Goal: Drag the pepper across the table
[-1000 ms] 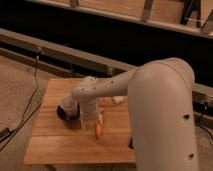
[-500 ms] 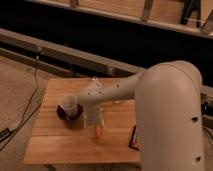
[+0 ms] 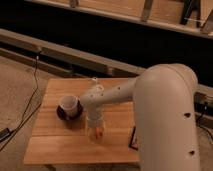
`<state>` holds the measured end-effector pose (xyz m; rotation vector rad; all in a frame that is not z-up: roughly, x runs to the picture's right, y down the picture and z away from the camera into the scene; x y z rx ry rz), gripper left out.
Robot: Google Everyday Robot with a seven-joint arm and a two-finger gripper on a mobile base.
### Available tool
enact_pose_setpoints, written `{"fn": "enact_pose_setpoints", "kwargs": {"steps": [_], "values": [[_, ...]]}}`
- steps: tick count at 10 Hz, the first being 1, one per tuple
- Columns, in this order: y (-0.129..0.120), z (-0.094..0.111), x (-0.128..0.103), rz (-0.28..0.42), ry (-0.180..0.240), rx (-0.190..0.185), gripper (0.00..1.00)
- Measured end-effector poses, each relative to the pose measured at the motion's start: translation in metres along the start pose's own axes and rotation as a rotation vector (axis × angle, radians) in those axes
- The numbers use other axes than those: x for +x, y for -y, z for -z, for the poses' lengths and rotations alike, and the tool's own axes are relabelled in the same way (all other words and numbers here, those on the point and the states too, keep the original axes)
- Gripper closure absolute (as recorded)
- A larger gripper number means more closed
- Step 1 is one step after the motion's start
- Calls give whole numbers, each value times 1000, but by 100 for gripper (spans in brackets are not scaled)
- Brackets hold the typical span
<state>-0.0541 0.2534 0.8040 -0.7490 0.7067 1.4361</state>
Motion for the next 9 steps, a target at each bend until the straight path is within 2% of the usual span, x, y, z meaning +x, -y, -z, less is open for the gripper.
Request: {"fn": "enact_pose_setpoints", "kwargs": {"steps": [2,3,6,7,9], "values": [[3,-6,-3,-7,-7,-1,37],[5,-8,-5,-11,-10,-2,44],[9,-7,-10,-23,-8,-3,75],[10,-6,-11,-25,-6,-6,90],[11,-6,-10,-26,-8,-4,100]]}}
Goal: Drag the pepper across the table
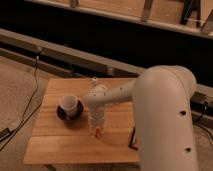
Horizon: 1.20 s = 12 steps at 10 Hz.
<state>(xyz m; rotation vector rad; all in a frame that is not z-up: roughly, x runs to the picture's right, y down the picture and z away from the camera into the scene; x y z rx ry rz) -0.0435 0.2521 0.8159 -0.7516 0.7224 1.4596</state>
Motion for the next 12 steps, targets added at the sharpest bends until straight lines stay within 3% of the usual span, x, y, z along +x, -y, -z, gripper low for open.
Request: {"fn": "enact_pose_setpoints", "kwargs": {"steps": [7,12], "values": [[-7,6,27,42,-22,-13,100],[-21,7,78,81,-60,-17,100]]}}
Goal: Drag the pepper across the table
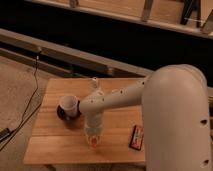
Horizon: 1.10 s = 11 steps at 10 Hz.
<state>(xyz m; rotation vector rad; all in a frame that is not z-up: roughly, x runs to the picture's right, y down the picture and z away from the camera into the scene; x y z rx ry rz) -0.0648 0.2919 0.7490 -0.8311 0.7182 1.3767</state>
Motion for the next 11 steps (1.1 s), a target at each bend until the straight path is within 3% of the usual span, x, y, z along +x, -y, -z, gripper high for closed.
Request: {"fn": "enact_pose_setpoints", "kwargs": {"steps": [4,11], "values": [[-24,-8,41,91,-72,-7,100],[-48,-23,76,209,-157,-6,100]]}}
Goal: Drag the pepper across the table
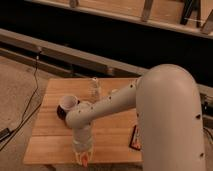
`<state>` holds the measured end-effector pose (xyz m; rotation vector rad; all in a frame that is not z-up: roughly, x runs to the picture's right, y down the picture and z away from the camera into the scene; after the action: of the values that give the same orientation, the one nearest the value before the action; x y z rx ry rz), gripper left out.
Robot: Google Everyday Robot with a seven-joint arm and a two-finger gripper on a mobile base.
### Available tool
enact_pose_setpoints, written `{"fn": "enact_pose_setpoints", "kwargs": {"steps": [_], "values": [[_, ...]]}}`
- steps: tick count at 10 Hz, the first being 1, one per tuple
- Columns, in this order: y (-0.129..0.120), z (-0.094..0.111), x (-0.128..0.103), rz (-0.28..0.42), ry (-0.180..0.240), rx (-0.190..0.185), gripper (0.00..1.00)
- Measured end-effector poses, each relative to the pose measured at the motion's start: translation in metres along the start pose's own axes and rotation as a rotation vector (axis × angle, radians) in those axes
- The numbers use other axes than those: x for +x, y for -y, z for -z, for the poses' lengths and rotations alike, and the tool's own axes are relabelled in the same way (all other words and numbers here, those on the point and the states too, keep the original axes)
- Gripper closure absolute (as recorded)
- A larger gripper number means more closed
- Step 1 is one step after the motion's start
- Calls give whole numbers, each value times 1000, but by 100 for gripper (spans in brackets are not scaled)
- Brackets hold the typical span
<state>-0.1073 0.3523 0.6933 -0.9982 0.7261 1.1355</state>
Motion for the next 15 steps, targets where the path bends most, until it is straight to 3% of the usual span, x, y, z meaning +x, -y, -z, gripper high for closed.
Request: {"fn": "enact_pose_setpoints", "kwargs": {"steps": [6,12,15], "values": [[-23,-10,20,111,-48,6,100],[-57,-27,39,240,-106,44,100],[-73,-33,50,270,-126,52,100]]}}
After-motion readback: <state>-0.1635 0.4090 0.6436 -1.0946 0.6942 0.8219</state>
